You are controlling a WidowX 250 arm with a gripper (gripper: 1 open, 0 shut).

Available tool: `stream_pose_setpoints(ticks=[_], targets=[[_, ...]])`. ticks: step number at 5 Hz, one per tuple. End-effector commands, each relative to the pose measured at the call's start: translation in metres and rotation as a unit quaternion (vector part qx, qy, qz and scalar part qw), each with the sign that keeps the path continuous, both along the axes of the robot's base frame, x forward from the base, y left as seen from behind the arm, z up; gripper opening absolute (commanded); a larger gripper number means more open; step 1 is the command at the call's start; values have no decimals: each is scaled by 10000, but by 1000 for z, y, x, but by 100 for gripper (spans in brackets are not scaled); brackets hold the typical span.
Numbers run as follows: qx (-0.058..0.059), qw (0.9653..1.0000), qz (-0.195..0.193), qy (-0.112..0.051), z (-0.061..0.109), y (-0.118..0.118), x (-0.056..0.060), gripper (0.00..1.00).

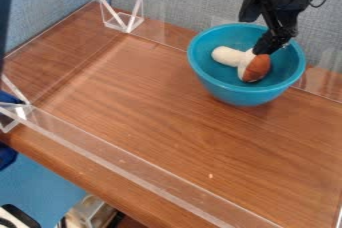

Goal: Put the mushroom in the blue bowl

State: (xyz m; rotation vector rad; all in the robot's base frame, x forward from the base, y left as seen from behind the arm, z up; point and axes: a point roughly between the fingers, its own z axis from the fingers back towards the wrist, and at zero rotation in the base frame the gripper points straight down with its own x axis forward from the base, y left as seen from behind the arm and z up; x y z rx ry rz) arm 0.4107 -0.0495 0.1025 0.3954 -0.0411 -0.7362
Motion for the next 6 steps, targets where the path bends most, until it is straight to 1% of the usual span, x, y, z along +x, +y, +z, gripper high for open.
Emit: stream_pose_setpoints(ticks=[1, 2, 3, 4, 5, 6], targets=[[-86, 9994, -2, -335, 24, 17, 7, 100], [-89, 9995, -34, -299, 20, 31, 4, 100], [-87, 9997, 54, -234, 20, 32, 4, 0], [-96, 9997, 134, -177, 20, 32, 4, 0], [-126, 9997, 182, -48, 7, 34, 9, 0], [-144, 9996, 220, 84, -6, 34, 9, 0]])
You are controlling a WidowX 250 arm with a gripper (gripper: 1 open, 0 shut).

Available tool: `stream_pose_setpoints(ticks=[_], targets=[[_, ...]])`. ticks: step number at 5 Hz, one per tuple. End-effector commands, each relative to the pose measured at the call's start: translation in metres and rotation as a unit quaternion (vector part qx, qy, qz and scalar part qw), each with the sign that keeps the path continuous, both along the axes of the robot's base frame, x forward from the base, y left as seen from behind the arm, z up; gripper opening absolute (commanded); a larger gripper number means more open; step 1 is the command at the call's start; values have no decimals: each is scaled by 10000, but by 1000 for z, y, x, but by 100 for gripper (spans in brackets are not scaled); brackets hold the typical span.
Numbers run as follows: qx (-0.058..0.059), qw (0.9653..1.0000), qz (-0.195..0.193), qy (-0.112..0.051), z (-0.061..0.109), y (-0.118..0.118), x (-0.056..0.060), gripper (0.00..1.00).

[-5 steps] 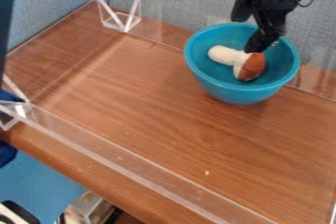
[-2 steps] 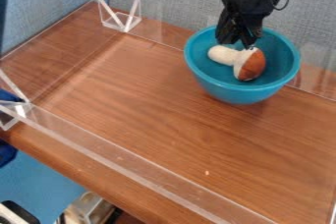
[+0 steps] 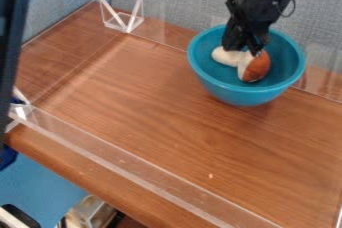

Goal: Put the mushroom in the blue bowl

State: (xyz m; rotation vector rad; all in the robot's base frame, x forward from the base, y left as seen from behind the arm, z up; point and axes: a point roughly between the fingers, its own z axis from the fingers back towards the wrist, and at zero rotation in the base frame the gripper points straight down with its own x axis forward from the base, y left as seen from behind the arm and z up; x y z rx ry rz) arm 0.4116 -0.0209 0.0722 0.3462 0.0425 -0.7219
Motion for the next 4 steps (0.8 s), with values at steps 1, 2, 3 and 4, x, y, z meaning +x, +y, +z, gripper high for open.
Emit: stream_pose_setpoints(ticks=[1, 2, 3, 4], targets=[[-64, 9996, 78, -280, 17, 5, 9, 0], [-70, 9996, -116, -236, 22, 0, 2, 100], [-62, 9993, -305, -214, 30, -5, -6, 100], [-29, 9965, -784, -283, 28, -15, -7, 100]])
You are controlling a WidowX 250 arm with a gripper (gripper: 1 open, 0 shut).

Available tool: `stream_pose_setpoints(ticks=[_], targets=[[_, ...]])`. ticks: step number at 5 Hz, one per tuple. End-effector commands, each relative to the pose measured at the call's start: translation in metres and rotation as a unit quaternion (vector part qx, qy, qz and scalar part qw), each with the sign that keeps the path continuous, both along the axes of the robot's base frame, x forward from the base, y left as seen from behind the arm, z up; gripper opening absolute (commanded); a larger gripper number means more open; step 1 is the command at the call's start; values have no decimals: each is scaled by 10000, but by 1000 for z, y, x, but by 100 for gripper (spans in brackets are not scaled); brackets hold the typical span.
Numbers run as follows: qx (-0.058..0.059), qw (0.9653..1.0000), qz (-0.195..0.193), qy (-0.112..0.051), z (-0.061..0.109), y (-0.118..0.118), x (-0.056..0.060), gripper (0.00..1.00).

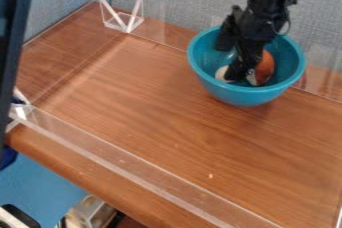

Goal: Put the mushroom in the blue bowl

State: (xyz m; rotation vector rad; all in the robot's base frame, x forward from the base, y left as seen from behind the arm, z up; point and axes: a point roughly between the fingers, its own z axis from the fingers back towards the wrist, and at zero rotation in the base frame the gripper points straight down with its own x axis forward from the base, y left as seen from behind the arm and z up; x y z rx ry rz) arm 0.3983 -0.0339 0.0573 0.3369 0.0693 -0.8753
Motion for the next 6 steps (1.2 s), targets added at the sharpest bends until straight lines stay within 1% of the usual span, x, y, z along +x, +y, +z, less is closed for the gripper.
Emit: stream_pose_setpoints(ticks=[1, 2, 3, 5, 6], targets=[[-40, 9966, -529, -630, 47, -13, 4, 100], [32, 9969, -381, -691, 64, -9, 2, 100], [51, 9974, -225, -677, 69, -5, 2, 100], [111, 9975, 211, -659, 61, 20, 0, 100], [150, 9966, 422, -689, 62, 30, -1, 100]])
